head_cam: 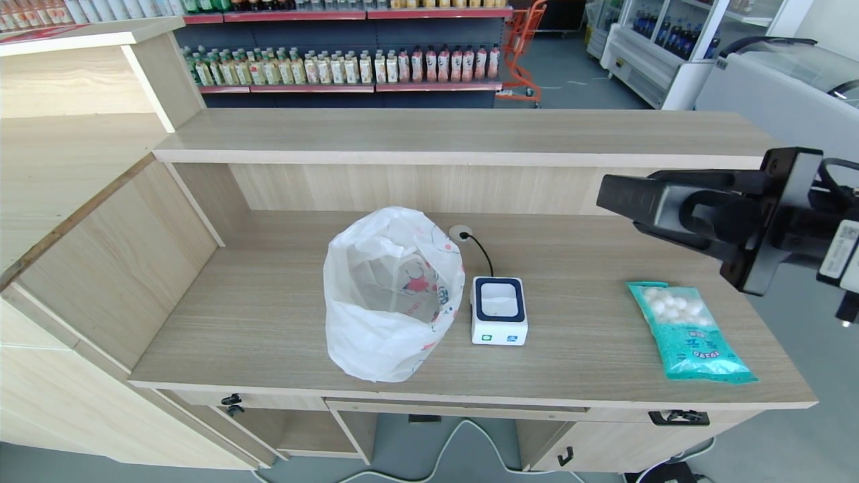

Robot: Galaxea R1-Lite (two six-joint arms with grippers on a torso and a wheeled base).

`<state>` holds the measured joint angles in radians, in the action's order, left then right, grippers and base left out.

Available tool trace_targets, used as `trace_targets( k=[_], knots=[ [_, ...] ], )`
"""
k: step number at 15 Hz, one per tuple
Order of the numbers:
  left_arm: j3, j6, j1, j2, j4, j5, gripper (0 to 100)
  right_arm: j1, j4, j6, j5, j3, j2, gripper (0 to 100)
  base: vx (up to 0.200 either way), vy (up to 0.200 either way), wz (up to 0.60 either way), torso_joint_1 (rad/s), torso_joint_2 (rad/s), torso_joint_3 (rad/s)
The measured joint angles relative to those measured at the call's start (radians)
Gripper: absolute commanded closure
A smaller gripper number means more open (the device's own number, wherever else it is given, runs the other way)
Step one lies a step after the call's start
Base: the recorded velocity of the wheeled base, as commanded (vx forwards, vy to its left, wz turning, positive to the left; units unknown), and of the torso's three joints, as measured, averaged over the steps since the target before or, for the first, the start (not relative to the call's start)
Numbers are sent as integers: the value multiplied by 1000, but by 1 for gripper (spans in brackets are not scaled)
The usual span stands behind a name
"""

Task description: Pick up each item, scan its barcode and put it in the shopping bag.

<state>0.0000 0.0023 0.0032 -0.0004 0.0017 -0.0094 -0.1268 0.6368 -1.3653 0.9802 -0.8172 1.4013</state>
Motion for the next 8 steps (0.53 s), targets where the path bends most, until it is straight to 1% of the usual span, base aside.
trace_targets(
  k=[1,3,5,7,8],
  knots=[
    [0,0,0,0,0,0,0,16,-6,-101,33,12,-28,100,0,0,0,0,0,0],
    [0,0,0,0,0,0,0,41,-12,-313,58,46,-90,100,0,0,0,0,0,0],
    [0,0,-1,0,0,0,0,57,-13,-416,76,82,-150,100,0,0,0,0,0,0],
    [0,0,0,0,0,0,0,64,-13,-628,82,110,-216,100,0,0,0,0,0,0],
    [0,0,0,0,0,0,0,62,-14,-695,82,126,-246,100,0,0,0,0,0,0]
  ],
)
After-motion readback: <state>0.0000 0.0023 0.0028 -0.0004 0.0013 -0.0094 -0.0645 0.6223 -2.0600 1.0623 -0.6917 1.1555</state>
